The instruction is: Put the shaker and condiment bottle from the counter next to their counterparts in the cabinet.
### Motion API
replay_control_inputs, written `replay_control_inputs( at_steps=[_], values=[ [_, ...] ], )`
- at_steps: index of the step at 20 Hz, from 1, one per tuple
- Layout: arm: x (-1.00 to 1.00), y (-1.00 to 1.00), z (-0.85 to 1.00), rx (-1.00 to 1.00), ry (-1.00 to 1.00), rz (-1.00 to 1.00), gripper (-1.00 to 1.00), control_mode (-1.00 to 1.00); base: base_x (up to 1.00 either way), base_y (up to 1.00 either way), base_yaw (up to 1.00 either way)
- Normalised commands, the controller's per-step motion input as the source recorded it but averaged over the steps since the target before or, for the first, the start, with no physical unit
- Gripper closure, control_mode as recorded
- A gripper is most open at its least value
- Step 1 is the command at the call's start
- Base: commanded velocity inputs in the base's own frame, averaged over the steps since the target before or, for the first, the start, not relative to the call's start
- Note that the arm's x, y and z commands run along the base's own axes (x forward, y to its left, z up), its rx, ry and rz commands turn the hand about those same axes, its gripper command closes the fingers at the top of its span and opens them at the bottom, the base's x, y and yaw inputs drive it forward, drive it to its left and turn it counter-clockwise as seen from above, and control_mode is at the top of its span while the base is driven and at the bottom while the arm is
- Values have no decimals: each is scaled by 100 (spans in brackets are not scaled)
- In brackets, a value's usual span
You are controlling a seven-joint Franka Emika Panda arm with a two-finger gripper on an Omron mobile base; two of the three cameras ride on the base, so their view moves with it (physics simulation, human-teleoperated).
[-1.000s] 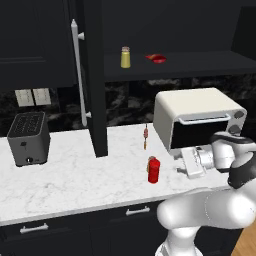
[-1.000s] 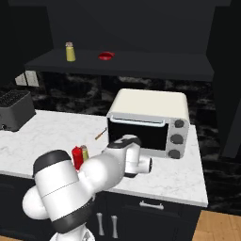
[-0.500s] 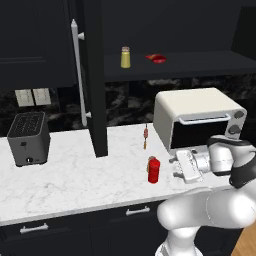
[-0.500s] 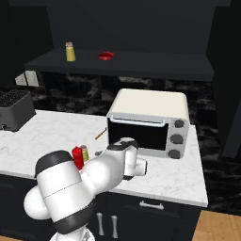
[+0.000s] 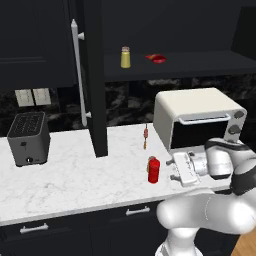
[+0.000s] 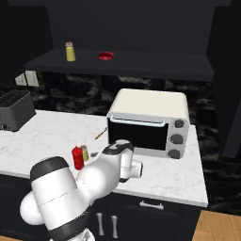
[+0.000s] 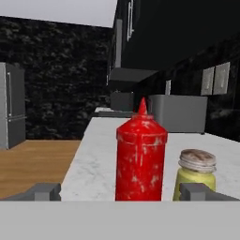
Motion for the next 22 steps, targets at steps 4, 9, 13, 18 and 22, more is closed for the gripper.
replay_control_inputs(
  at_steps=[4, 9, 13, 18, 22],
  values=[
    [-13, 29, 0, 0, 0, 0, -100, -100, 0, 0, 0],
    [19, 20, 0, 0, 0, 0, -100, -100, 0, 0, 0],
    [39, 3, 0, 0, 0, 0, -100, -100, 0, 0, 0],
    [3, 0, 0, 0, 0, 0, -100, -100, 0, 0, 0],
    [-1, 2, 0, 0, 0, 0, -100, -100, 0, 0, 0]
  ],
)
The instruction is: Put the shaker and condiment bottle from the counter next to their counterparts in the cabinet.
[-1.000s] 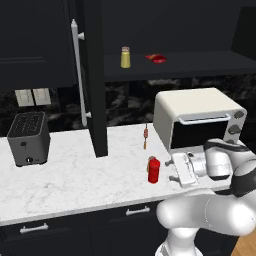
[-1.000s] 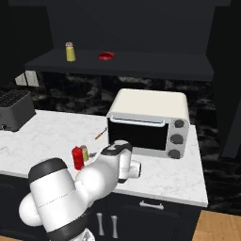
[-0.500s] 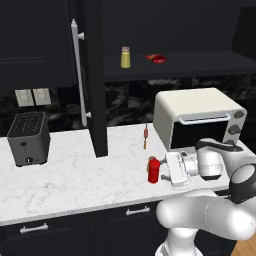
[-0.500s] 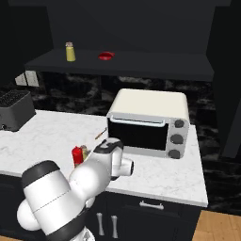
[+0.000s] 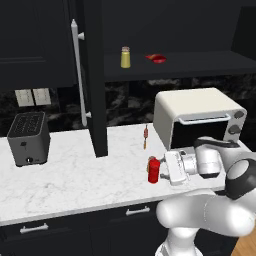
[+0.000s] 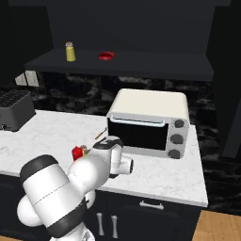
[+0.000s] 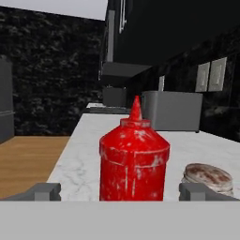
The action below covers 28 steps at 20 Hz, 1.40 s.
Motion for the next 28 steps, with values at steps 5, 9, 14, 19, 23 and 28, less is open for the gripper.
replay_control_inputs(
  at_steps=[5, 9, 14, 19, 23, 28],
  values=[
    [-1, 17, 0, 0, 0, 0, -100, -100, 0, 0, 0],
    [0, 18, 0, 0, 0, 0, -100, -100, 0, 0, 0],
    [43, 11, 0, 0, 0, 0, -100, -100, 0, 0, 0],
    [9, 3, 0, 0, 0, 0, 100, -100, 0, 0, 0],
    [-27, -27, 2, 0, 0, -1, 100, -100, 0, 0, 0],
    [-85, -49, 29, 1, -2, -1, 100, -100, 0, 0, 0]
  ],
)
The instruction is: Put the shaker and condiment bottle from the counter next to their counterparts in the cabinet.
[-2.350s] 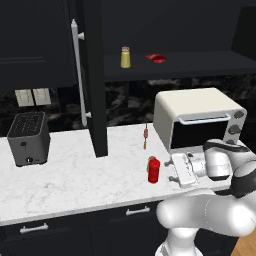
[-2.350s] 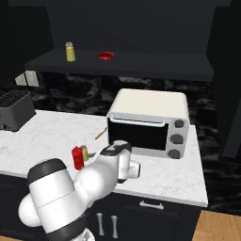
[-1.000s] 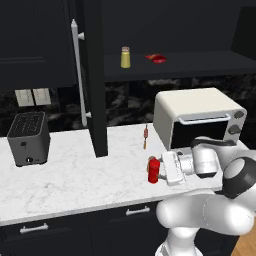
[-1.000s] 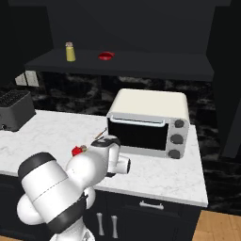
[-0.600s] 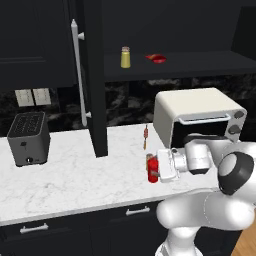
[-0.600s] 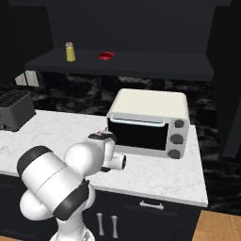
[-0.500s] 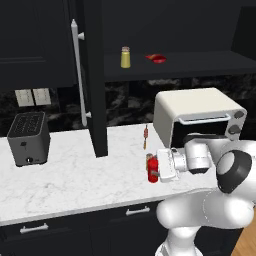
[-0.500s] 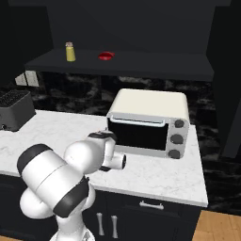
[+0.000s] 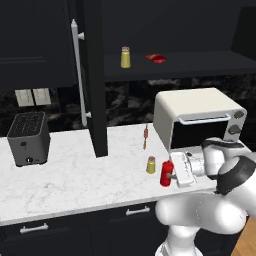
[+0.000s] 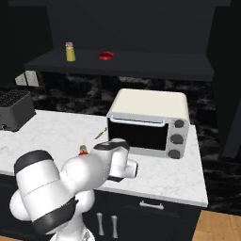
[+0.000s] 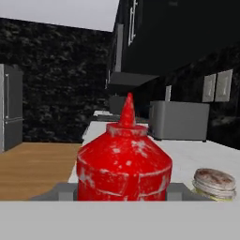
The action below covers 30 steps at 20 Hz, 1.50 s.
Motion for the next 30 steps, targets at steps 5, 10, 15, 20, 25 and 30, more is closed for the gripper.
replay_control_inputs(
  at_steps=[5, 10, 15, 20, 25, 30],
  values=[
    [-81, -11, 89, 5, -6, -3, 100, -100, 0, 0, 0],
    [-6, 30, 100, 0, 0, -16, 100, -100, 0, 0, 0],
    [0, 6, 100, -8, 8, -16, 100, -100, 0, 0, 0],
    [0, -1, 100, -16, 22, -10, 100, -100, 0, 0, 0],
    [0, 2, 100, -11, 17, -1, 100, -100, 0, 0, 0],
    [16, 13, 100, 0, 1, -11, 100, -100, 0, 0, 0]
  ],
)
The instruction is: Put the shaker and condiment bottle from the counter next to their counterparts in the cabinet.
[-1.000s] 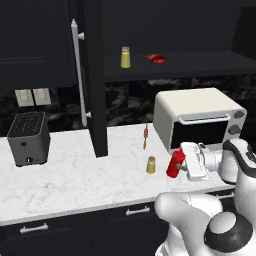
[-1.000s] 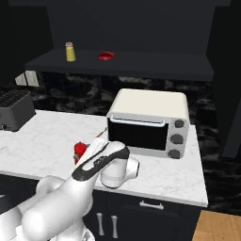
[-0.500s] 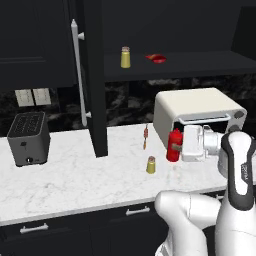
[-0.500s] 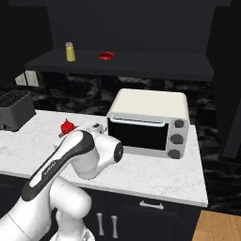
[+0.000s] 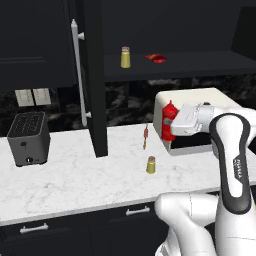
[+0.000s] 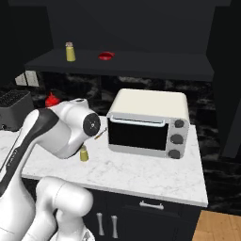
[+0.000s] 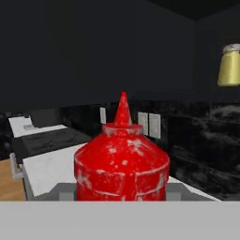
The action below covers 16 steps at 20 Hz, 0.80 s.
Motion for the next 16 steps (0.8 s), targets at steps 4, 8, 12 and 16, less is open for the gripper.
replay_control_inputs(
  at_steps=[4, 8, 12, 16],
  values=[
    [45, -18, 100, 0, 2, -11, 100, -100, 0, 0, 0],
    [48, -55, 100, 0, 5, -11, 100, -100, 0, 0, 0],
    [44, -89, 99, -1, 5, -4, 100, -100, 0, 0, 0],
    [40, -95, 100, -1, 4, -3, 100, -100, 0, 0, 0]
  ],
)
